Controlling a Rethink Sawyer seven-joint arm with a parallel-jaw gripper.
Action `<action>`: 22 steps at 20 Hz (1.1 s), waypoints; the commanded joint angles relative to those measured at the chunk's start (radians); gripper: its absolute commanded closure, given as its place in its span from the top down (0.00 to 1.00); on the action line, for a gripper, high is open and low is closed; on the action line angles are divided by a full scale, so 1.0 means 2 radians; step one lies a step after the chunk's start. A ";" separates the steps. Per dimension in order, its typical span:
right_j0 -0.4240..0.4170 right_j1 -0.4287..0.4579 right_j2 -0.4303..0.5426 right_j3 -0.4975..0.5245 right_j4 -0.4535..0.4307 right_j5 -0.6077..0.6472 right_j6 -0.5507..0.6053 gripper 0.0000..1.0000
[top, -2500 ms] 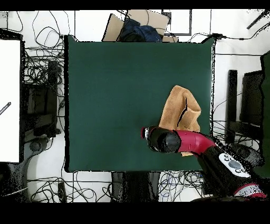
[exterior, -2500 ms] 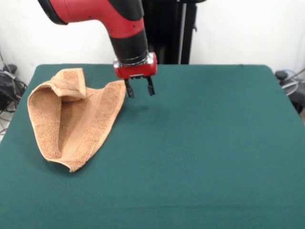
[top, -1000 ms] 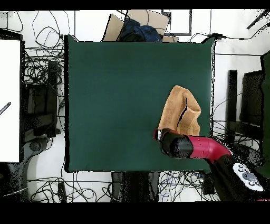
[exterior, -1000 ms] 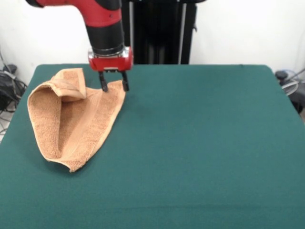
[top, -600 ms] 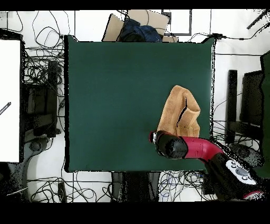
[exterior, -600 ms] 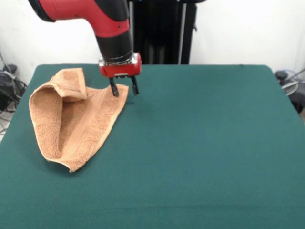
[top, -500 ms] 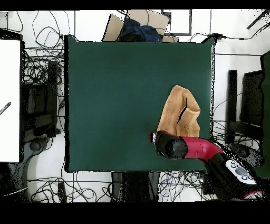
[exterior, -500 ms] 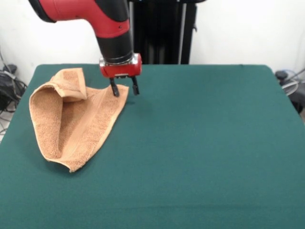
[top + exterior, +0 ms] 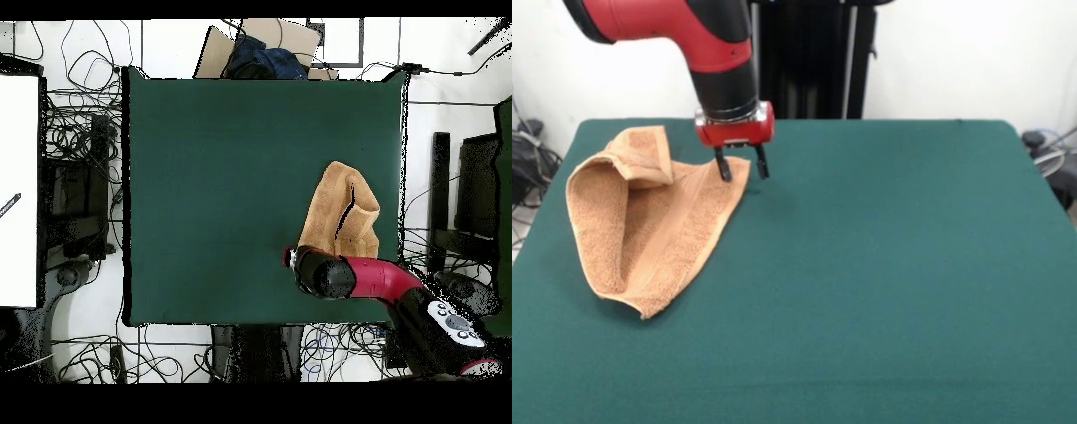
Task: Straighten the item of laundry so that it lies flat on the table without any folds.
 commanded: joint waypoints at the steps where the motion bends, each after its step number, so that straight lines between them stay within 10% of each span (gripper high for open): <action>1: 0.026 0.014 -0.017 -0.061 -0.026 -0.009 0.020 1.00; 22: 0.029 0.058 -0.025 -0.089 -0.024 -0.005 0.020 1.00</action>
